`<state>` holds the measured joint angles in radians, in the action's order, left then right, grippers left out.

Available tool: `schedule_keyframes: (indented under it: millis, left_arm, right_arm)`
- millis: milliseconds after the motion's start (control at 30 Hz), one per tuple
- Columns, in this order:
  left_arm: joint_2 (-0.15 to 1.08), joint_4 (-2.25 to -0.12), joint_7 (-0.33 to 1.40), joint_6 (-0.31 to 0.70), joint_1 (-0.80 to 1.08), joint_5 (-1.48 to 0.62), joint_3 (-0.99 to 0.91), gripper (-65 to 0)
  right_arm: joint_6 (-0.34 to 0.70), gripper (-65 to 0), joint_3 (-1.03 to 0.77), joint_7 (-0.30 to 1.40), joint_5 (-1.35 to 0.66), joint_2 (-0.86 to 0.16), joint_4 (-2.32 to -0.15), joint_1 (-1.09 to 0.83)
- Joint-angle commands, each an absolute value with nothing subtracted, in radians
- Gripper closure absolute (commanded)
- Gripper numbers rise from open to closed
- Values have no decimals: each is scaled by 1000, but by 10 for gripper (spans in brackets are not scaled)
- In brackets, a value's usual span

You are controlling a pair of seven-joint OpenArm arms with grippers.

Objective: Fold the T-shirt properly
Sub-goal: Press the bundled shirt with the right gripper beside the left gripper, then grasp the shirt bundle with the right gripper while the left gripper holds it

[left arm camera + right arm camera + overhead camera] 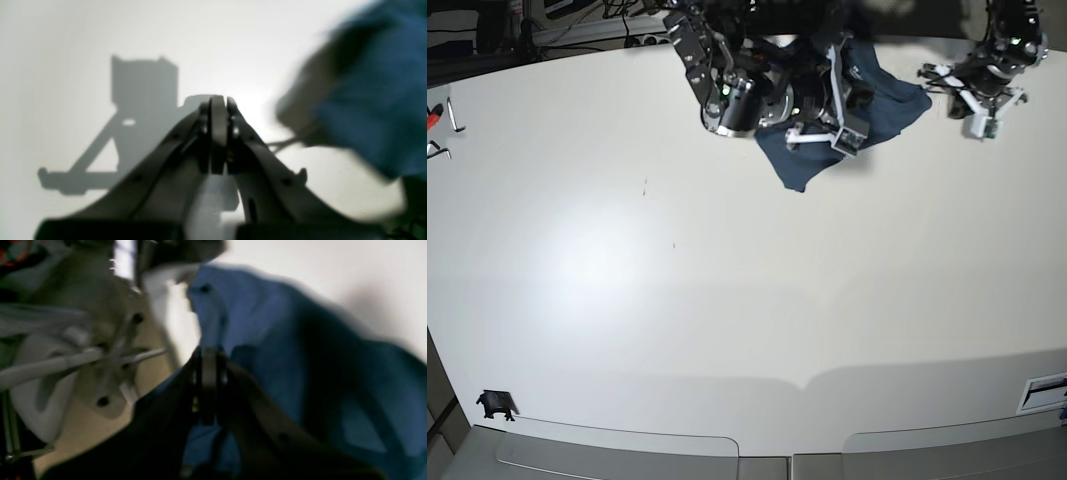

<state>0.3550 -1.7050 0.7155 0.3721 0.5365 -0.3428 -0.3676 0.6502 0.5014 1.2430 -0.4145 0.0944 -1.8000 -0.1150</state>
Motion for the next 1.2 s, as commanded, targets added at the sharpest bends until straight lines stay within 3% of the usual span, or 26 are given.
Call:
schedule_keyframes:
  millis: [0,333,500,700,1033,1167]
  left_arm:
    - [364,-1712,732,384,543,-363,-395,0]
    - [363,-1756,892,698,546,-871,-510,0]
    - [363,-1782,1032,698,546,-1163,-510,0]
    - [363,-1782,1185,698,546,-1314,-480,0]
    - [363,-1782,1212,698,542,-1332,-172,0]
    - [363,-1782,1202,698,527,-1201,-89,0]
  right_arm:
    - [654,0,502,1209,-416,105,-1818,-91]
    - [610,0,348,1144,-315,105,-1799,1]
    - [611,0,199,1143,-383,105,-1740,32]
    - [614,0,126,1137,-454,105,-1708,39]
    - [630,0,126,1122,-453,105,-1705,38]
    - [630,0,126,1126,-453,105,-1705,38]
